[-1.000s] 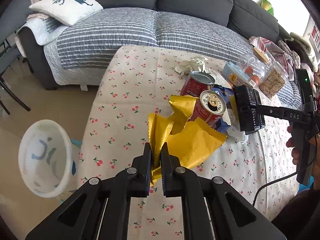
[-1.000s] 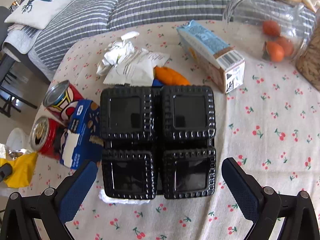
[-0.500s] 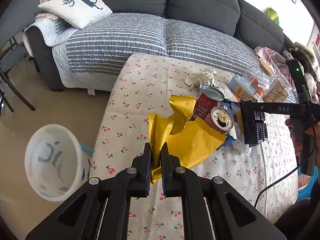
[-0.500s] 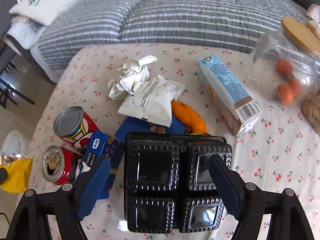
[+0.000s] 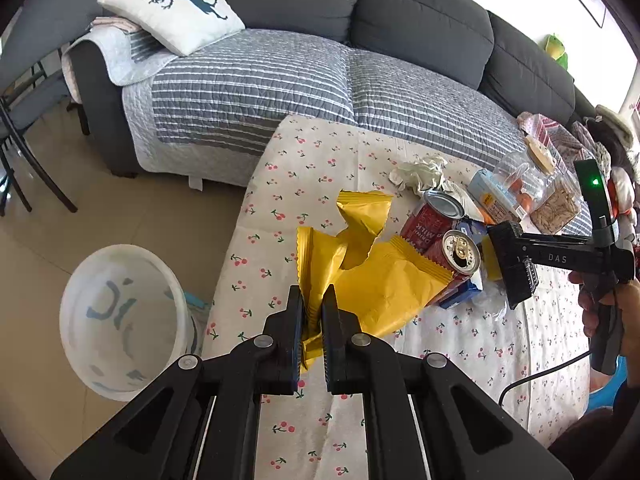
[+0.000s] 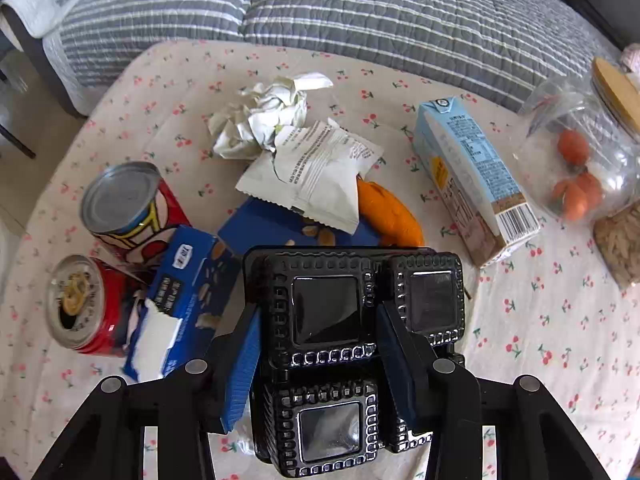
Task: Collect trash
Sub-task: 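Carry the yellow wrapper and black tray with both tools to the white wastebasket, then open both tools to drop the wrapper and tray into the wastebasket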
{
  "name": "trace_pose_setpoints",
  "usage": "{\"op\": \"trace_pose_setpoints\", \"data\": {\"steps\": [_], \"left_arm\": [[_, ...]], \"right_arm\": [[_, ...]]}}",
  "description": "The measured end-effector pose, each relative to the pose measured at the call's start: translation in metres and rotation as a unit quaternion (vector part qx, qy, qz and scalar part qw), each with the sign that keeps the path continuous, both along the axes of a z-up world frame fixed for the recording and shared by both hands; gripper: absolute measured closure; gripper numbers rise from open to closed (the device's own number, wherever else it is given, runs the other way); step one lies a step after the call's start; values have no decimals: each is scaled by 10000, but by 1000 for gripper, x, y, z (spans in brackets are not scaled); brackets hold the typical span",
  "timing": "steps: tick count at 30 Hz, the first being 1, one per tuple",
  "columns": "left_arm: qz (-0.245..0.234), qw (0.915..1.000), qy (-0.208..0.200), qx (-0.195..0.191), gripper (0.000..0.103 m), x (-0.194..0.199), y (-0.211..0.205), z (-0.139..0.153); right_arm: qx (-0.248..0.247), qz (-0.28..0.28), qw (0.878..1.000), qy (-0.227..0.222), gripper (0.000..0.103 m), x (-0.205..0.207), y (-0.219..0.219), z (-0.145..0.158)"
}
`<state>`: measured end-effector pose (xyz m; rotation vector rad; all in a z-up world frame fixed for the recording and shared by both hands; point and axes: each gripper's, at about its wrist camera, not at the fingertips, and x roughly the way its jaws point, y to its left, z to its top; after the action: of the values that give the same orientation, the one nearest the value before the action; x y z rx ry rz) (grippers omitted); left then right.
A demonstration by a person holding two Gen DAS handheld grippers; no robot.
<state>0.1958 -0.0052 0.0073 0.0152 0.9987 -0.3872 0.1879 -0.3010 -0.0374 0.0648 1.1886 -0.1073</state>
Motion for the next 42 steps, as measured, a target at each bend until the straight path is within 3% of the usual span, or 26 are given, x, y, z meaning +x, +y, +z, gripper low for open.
{"op": "trace_pose_setpoints", "data": {"steps": [10, 16, 25, 31, 33, 35, 40, 42], "left_arm": [[356, 9992, -174, 40, 94, 2, 41, 6], [912, 9949, -250, 347, 94, 11, 99, -1], [1614, 9850, 204, 583, 91, 35, 180, -49], [1718, 9819, 687, 407, 60, 49, 198, -81], [1795, 9796, 769, 483, 49, 46, 204, -79], [1941, 9756, 760, 691, 31, 40, 212, -72], [2220, 9682, 526, 1024, 13, 19, 244, -52], [2273, 9660, 492, 1125, 12, 11, 257, -49]], "right_arm": [[-146, 243, 9988, -407, 53, -20, 23, 55], [-169, 733, 9947, -699, 53, -17, 79, 89], [-62, 1367, 9866, -889, 53, -8, 179, 103], [-27, 1603, 9833, -865, 52, -1, 230, 94], [8, 1656, 9826, -839, 52, 2, 244, 90], [43, 1712, 9819, -809, 52, 5, 258, 86], [138, 1901, 9788, -756, 52, 15, 289, 74], [208, 1973, 9775, -721, 52, 20, 303, 67]]}}
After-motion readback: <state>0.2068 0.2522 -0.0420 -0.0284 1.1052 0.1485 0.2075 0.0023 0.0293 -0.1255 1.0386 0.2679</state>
